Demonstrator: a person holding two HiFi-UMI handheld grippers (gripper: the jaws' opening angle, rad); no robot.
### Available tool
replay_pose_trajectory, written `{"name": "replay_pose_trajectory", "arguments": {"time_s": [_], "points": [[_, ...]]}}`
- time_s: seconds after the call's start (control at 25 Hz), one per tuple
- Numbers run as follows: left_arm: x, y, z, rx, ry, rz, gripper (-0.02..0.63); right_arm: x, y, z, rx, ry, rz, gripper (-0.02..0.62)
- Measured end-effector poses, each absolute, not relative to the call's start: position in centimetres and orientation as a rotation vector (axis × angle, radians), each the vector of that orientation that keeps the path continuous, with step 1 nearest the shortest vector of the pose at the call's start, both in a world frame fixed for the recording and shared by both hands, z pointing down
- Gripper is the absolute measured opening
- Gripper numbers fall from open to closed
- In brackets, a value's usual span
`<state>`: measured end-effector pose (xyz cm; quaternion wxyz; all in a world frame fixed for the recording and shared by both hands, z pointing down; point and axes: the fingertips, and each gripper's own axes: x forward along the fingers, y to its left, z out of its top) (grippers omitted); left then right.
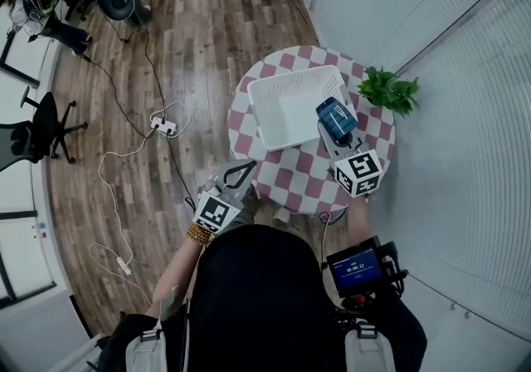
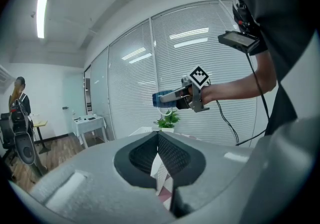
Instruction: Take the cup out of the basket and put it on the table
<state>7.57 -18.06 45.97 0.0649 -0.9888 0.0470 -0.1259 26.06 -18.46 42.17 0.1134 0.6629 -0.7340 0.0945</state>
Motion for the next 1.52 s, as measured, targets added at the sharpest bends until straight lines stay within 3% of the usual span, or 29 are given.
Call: {"name": "replay_pose_trajectory", "arguments": {"time_s": [0.24,0.88,1.52], "points": [[10.8,-14.0,44.0,-2.972,0.082,-0.308,0.006,24.9,-14.4,39.3,1.939,-2.144,0.081,0.040],[19.3,-0.5,40.4,-2.962,-0.151,-0.144,0.006,26.4,2.0,39.3,2.140,-2.221,0.009,0.040],[19.7,2.4,44.4,-2.889,-0.327,-0.200,0.006,23.4,5.5,43.0,2.207,-2.305,0.042,0.041]]}}
